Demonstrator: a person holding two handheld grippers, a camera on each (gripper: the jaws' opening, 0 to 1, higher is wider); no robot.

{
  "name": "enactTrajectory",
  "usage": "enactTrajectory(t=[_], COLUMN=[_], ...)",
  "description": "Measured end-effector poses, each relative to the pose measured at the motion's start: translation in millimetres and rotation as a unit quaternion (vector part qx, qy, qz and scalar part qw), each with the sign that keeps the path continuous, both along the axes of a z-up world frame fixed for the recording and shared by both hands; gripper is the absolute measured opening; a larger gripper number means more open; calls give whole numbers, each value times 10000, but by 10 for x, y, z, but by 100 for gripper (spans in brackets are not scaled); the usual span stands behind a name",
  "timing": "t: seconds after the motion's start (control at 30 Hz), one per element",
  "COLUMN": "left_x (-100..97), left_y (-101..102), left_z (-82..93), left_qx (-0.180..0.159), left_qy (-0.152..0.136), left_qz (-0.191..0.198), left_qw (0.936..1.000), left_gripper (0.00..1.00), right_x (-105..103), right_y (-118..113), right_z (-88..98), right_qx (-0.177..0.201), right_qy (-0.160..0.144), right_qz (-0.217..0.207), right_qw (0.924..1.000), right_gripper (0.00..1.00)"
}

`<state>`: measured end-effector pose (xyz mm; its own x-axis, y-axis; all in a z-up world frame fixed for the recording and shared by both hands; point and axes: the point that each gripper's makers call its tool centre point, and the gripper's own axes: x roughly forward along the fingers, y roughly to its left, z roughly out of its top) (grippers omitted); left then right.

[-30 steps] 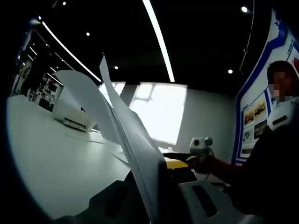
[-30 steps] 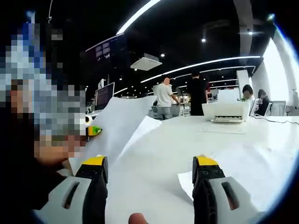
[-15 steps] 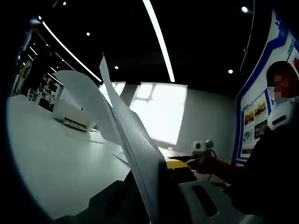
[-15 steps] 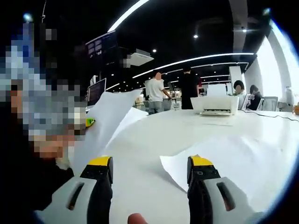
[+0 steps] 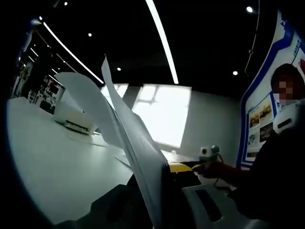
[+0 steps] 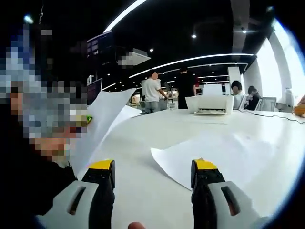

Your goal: Organize the stack of printing papers by aligning and flattening the scattered papers on the table

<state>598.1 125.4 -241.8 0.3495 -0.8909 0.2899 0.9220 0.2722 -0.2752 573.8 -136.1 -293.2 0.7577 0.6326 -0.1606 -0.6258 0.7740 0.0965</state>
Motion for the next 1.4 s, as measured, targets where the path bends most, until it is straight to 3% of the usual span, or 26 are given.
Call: enactTrajectory(t=[0.47, 1.07, 1.4], left_x=[4, -4, 9], left_y=[-6, -12, -22], left_z=[-6, -5, -23], left_qx=[26, 37, 144], left_qy=[-8, -30, -119], left_qz=[11, 27, 108], left_qw=[10000, 10000, 9998], left_gripper=[8, 8, 8], right_x=[-18, -27, 7], right_y=[-427, -781, -864], right_z=[195, 61, 57], right_qx=[74, 53, 52], right_qy=[-184, 9, 6], right_qz=[-491, -887, -898], right_qw=[9986, 9960, 9960], right_gripper=[58, 58, 58])
